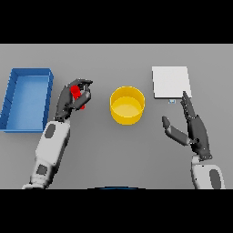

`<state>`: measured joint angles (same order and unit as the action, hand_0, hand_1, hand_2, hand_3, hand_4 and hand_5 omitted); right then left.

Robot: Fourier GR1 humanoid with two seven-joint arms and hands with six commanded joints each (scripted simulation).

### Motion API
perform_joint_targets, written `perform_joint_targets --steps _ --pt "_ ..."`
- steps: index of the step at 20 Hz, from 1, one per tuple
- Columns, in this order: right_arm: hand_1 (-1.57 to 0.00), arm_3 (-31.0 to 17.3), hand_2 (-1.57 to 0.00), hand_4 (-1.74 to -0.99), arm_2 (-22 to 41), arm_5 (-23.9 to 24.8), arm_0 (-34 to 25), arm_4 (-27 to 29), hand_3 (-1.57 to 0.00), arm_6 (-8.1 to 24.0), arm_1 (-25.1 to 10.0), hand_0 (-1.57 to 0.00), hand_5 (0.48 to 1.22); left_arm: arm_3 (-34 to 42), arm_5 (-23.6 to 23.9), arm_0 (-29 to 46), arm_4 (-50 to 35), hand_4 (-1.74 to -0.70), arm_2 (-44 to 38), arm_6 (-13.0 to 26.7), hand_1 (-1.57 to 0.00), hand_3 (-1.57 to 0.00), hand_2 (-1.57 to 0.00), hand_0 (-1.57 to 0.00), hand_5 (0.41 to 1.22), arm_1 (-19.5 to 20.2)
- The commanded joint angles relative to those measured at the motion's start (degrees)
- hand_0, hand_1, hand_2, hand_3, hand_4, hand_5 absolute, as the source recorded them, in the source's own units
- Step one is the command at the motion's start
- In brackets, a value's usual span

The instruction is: Pick up the red beaker and tilt it to pour out 1 green nut into yellow bowl. Pick up the yellow bowl and place it on the metallic measuring scale.

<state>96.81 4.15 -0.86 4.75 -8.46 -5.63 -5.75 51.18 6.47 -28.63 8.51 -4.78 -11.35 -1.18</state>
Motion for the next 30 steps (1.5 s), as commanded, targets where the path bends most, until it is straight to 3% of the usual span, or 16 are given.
perform_joint_targets --steps 1,4,5,8,9,12,17,21,25,30 --pt "0.0 0.4 0.0 -1.239 0.3 0.0 0.2 0.0 0.0 0.1 0.4 0.0 0.648 -0.1 1.6 -0.1 1.8 -1.52 0.9 0.2 -0.78 -0.88 -0.84 -0.76 0.999 -0.1" --pt "0.0 0.1 0.0 -1.241 0.5 0.6 -0.2 -0.7 0.0 0.0 0.7 0.0 0.65 -0.7 2.5 -1.1 3.9 -1.62 2.4 0.3 -1.17 -1.11 -1.2 -1.15 1.107 0.2" --pt "0.0 -0.3 0.0 -1.242 0.2 0.4 -0.3 -0.5 0.0 0.0 0.4 0.0 0.65 -0.5 1.9 -0.7 3.5 -1.64 2.5 -0.3 -1.25 -1.15 -1.27 -1.24 1.13 0.0" --pt "0.0 -0.2 0.0 -1.255 -0.2 -0.1 -0.8 0.9 0.0 0.1 0.5 0.0 0.644 -0.5 2.3 -1.0 3.8 -1.54 2.8 0.5 -1.41 -1.36 -1.42 -1.4 1.174 -0.1" --pt "0.0 -0.4 0.0 -1.251 -0.1 -0.3 -0.9 1.0 0.0 0.5 0.6 0.0 0.641 -0.2 1.3 -0.9 2.5 -1.58 2.0 -0.4 -1.44 -1.4 -1.45 -1.43 1.171 -0.2" --pt "0.0 -0.5 0.0 -1.246 0.2 -0.2 -0.5 0.2 0.0 -0.6 0.5 0.0 0.644 2.1 -2.0 -0.7 -2.0 -1.66 0.4 -2.4 -1.5 -1.48 -1.51 -1.5 1.15 -0.6" --pt "0.0 -0.2 0.0 -1.227 0.6 0.3 0.3 -0.8 0.0 -1.1 0.6 0.0 0.647 7.9 -4.4 -1.4 -4.0 -1.71 1.3 1.2 -1.55 -1.54 -1.55 -1.55 1.132 1.4" --pt "0.0 -0.8 0.0 -1.219 0.4 1.1 -0.9 -2.1 0.0 -2.3 -0.1 0.0 0.659 9.9 -4.6 -2.8 -1.8 -1.72 4.1 4.9 -1.56 -1.55 -1.56 -1.56 1.133 3.4" --pt "0.0 -0.4 0.0 -1.213 0.5 0.9 -0.4 -2.4 0.0 -3.4 -0.6 0.0 0.662 6.8 -4.6 -6.1 0.8 -1.73 5.6 5.6 -1.56 -1.56 -1.56 -1.56 1.138 5.8" --pt "0.0 0.2 0.0 -1.19 0.9 1.6 -0.1 -3.3 0.0 -1.5 -0.3 0.0 0.658 7.1 -6.5 -9.6 9.4 -1.74 14.0 9.5 -1.57 -1.57 -1.57 -1.57 1.12 10.8"
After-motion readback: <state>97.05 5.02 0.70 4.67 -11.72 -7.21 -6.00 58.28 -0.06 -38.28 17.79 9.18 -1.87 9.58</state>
